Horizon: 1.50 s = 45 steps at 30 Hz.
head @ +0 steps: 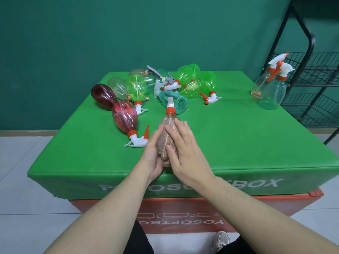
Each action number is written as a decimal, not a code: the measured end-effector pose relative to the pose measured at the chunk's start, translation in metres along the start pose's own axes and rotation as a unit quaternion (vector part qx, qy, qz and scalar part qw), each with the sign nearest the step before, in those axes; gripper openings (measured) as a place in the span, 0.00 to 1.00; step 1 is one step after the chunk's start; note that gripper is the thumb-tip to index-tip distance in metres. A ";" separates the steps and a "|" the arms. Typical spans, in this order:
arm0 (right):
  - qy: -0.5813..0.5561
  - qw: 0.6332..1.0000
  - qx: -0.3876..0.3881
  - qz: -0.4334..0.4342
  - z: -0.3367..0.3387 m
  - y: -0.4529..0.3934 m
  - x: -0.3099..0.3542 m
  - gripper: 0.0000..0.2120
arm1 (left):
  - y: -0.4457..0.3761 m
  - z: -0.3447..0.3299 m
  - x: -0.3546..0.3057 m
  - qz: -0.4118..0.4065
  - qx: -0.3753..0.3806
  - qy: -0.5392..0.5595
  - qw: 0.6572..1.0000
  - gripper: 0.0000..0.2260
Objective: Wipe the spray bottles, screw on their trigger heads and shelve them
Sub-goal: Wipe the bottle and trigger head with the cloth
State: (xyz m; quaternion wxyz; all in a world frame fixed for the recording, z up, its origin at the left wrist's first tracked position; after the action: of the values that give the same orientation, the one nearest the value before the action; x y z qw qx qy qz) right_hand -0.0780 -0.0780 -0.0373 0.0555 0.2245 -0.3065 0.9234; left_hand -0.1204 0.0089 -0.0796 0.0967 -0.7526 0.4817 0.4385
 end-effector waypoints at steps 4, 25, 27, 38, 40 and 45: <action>-0.010 1.000 -0.001 0.001 0.007 -0.017 -0.001 0.26 | 0.000 -0.001 -0.002 -0.009 0.004 -0.008 1.000 0.22; 0.021 0.998 -0.003 -0.067 0.017 -0.042 -0.012 0.20 | 0.000 -0.005 0.002 0.003 0.007 -0.040 0.999 0.16; 0.039 0.999 -0.022 -0.023 0.018 -0.033 -0.005 0.21 | -0.001 -0.005 0.003 0.009 0.003 -0.027 1.000 0.17; 0.108 0.990 0.006 0.089 -0.003 0.014 0.011 0.22 | 0.000 -0.003 0.005 0.012 -0.005 -0.005 1.000 0.24; 0.114 0.989 0.005 0.099 -0.002 0.018 0.014 0.22 | 0.003 -0.004 0.004 0.014 -0.008 -0.015 1.000 0.27; 0.105 0.992 -0.004 0.074 -0.001 0.023 0.016 0.21 | 0.005 -0.008 0.004 0.026 0.007 -0.020 0.999 0.32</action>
State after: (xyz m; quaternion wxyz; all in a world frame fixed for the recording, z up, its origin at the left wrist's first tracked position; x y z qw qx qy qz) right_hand -0.0982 -0.0967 -0.0434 0.0192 0.1030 -0.3182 0.9422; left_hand -0.1191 -0.0008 -0.0761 0.1006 -0.7301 0.5022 0.4523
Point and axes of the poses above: each hand's wrist, its own y-axis away from the middle knuckle, its own z-axis out of the back of the hand, x = y × z, the point moved 7 cm from there along -y, towards the middle knuckle, and after that the axes turned 7 degrees about z, right-handed, at the moved point
